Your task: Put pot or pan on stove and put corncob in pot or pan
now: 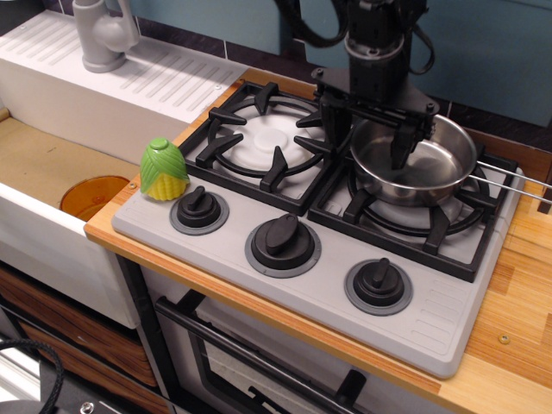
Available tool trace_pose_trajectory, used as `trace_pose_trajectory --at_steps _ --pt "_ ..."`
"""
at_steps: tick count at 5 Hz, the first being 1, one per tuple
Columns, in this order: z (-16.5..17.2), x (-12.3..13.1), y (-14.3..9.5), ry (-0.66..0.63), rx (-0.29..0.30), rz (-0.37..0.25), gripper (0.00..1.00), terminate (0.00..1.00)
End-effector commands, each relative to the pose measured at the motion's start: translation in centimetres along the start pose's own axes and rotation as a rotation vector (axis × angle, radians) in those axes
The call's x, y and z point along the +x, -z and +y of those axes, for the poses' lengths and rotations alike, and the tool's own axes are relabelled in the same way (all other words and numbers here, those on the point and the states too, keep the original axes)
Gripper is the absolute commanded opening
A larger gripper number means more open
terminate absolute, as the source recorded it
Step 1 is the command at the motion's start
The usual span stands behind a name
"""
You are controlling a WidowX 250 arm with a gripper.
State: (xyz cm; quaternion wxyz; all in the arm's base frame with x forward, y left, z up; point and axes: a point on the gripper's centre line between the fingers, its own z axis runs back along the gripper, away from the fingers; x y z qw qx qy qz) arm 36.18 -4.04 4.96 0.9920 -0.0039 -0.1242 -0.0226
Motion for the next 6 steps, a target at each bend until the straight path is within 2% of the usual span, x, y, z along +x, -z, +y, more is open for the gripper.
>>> trace_pose_trajectory --at_steps 1,2,3,6 --pt "-0.20 0.11 -0.72 0.002 0.003 -0.032 1.00 0.00" --pt "-0.35 -0.14 -0.16 0.002 -0.013 -0.044 1.00 0.00" --pt "-0.61 -0.20 0.12 0.003 -0.033 -0.055 0.00 0.00" --pt "-1.13 -0.05 -0.68 -0.007 -0.054 -0.038 0.00 0.00"
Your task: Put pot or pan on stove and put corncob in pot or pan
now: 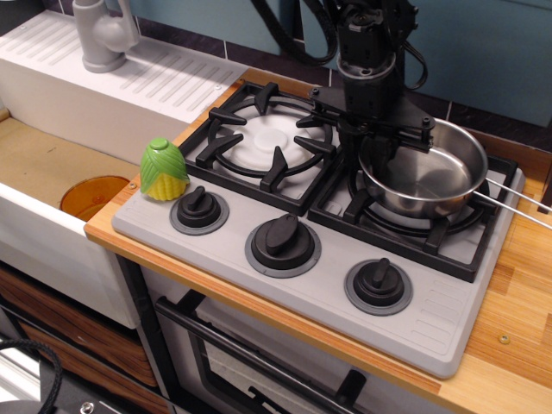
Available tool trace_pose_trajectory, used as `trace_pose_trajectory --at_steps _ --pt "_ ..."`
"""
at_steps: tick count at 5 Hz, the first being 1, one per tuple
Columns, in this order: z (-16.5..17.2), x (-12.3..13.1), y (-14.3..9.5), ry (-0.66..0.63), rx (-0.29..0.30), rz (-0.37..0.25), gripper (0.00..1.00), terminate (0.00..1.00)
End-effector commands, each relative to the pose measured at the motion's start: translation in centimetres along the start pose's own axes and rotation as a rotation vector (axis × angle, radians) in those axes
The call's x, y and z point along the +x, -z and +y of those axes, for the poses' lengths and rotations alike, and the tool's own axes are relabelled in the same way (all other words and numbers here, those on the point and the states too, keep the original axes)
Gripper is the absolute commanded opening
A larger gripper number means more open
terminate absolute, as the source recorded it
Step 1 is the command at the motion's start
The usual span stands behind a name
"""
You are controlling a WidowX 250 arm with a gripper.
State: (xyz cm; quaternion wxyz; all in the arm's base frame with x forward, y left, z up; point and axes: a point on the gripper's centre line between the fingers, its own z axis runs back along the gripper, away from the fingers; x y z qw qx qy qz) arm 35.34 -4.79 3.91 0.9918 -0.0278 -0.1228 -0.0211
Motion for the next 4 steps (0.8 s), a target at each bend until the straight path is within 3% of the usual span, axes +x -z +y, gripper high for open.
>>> trace_pose_trajectory --at_steps 1,3,4 --pt "-1.0 1.2 -3.2 -0.008 0.019 -0.024 0.00 0.00" --pt "-0.6 2.6 -7.9 -0.004 0.074 0.040 0.00 0.00" --pt "0.7 3.1 -8.5 0.024 0.084 0.043 0.00 0.00"
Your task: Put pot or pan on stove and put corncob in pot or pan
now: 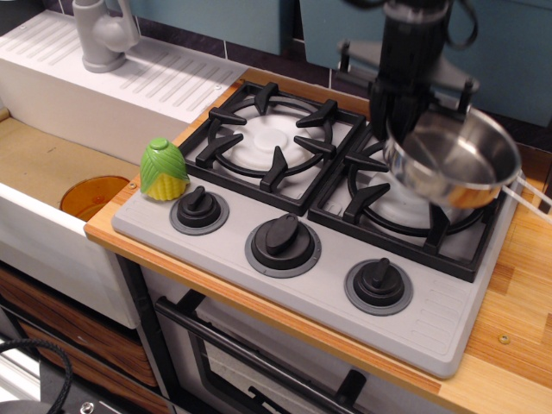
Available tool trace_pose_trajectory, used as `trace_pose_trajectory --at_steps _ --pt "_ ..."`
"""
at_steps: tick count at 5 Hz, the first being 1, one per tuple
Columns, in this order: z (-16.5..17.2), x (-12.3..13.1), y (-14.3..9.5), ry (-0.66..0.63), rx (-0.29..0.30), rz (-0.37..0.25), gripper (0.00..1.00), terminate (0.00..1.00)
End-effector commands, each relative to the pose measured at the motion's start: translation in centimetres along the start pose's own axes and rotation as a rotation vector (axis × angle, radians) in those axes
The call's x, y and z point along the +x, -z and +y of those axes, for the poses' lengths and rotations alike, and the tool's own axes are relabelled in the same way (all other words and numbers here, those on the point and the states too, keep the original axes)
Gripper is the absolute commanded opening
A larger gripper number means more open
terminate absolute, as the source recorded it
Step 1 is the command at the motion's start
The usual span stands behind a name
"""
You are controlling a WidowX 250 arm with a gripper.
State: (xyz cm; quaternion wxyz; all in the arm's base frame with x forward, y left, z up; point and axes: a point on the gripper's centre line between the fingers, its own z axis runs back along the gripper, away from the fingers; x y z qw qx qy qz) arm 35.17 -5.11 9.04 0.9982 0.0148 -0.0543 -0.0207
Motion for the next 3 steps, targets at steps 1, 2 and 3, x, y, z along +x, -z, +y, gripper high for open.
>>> trace_pose_trajectory --at_steps 1,2,3 --pt "4.2 1.7 -4.1 0.067 0.013 -0.097 0.00 0.00" --pt "7.0 1.7 -4.4 0.116 0.034 -0.106 0.00 0.00" --pt "9.0 1.3 -4.7 0.143 0.039 -0.109 0.00 0.00"
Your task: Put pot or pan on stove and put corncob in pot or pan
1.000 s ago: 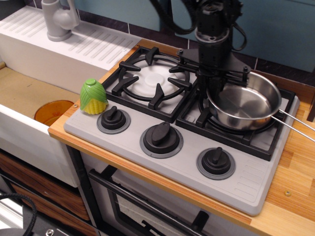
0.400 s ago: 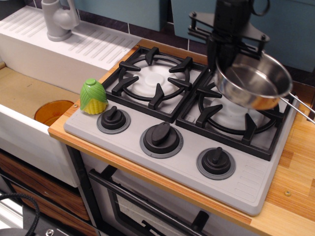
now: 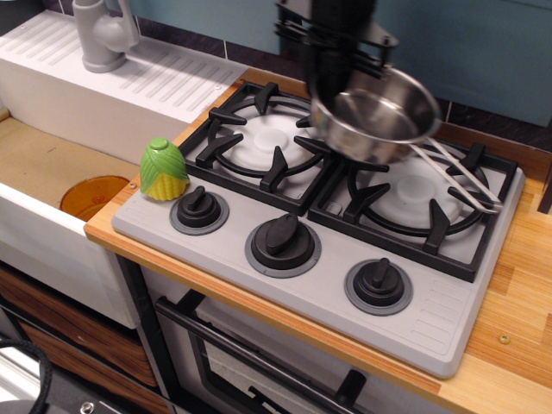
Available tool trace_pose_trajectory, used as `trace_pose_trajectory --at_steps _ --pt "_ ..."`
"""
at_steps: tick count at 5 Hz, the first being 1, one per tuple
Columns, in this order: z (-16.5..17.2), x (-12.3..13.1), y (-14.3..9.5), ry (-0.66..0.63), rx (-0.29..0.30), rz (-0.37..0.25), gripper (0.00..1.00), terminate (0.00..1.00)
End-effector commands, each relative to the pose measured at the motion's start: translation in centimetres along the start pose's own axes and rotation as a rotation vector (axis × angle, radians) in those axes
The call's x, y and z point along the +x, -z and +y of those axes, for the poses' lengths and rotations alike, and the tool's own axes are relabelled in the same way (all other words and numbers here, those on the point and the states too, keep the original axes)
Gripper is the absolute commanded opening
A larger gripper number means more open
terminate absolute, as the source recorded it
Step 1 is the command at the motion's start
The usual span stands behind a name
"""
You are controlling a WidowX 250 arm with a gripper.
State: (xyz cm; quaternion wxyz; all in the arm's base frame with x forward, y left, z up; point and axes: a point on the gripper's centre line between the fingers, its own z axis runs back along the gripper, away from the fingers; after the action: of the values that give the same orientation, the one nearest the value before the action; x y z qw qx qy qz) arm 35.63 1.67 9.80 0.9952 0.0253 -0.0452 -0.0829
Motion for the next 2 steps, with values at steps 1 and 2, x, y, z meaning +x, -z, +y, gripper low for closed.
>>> trace_pose_trajectory --at_steps 1,2 --pt "4.2 -0.1 -4.4 0.047 0.051 -0.142 0.00 0.00" --pt "5.7 -0.3 -4.4 0.077 0.047 -0.158 0.00 0.00"
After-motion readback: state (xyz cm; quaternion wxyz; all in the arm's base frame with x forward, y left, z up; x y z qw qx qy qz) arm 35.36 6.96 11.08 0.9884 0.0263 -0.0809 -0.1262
